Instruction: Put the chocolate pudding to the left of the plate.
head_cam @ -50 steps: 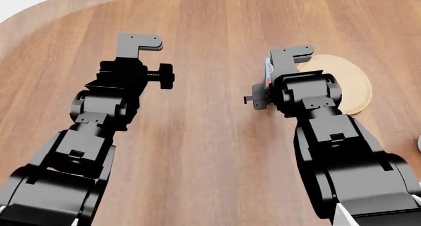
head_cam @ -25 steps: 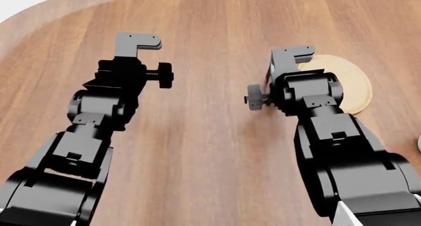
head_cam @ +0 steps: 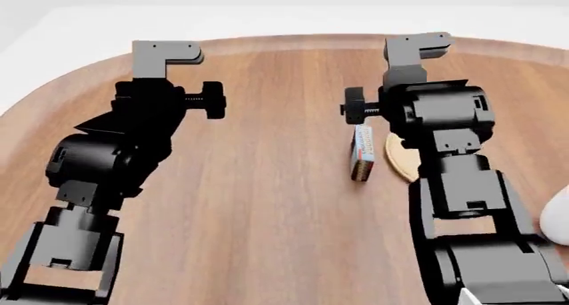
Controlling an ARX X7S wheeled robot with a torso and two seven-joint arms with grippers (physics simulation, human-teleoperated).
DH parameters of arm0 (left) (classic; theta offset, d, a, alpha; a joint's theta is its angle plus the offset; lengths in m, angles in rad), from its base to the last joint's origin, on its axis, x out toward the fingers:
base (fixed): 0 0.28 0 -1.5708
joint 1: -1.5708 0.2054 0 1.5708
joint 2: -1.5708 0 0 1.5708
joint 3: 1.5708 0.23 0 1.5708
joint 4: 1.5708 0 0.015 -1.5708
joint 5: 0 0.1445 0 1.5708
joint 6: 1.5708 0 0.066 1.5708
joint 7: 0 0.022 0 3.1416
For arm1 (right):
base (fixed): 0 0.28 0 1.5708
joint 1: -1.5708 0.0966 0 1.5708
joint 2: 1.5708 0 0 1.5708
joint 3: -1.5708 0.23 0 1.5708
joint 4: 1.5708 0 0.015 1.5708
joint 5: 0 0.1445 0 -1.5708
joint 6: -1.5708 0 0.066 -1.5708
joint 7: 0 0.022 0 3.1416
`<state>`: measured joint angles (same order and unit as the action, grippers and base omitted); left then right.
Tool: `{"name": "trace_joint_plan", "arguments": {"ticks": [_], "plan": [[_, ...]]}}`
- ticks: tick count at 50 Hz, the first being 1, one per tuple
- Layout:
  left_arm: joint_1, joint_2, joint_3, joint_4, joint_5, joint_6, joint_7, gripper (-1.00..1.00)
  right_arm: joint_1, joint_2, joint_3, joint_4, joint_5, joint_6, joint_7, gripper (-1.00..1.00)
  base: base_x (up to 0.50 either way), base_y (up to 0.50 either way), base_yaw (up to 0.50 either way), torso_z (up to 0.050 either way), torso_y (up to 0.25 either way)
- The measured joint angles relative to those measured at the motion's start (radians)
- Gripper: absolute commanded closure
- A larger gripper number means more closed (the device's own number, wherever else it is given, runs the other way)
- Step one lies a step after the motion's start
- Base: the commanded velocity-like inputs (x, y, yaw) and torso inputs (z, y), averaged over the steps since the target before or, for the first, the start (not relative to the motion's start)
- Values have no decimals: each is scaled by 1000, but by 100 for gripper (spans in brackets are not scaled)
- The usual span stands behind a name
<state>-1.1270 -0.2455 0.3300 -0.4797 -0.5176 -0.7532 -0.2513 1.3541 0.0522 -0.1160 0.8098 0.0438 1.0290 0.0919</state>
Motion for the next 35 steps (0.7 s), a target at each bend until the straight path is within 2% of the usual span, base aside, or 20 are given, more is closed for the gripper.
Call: {"name": "trace_joint_plan", "arguments": {"ticks": [11, 20, 27, 35], "plan": [[211, -102, -77, 486, -109, -139, -117, -100, -286, 55, 34, -727, 43, 302, -23, -100, 0, 0, 0, -2, 250], [441, -181, -158, 865, -188, -176, -198, -100, -523, 93, 101, -1202, 82, 431, -48, -100, 0, 0, 0, -2, 250], [648, -231, -196, 1094, -167, -116, -241, -100, -746, 101, 178, -1499, 112, 418, -82, -100, 0, 0, 0, -2, 250], [875, -268, -204, 1267, -87, 5, -267, -100, -1019, 115, 231, -1694, 151, 259, -86, -100, 0, 0, 0, -2, 250]]}}
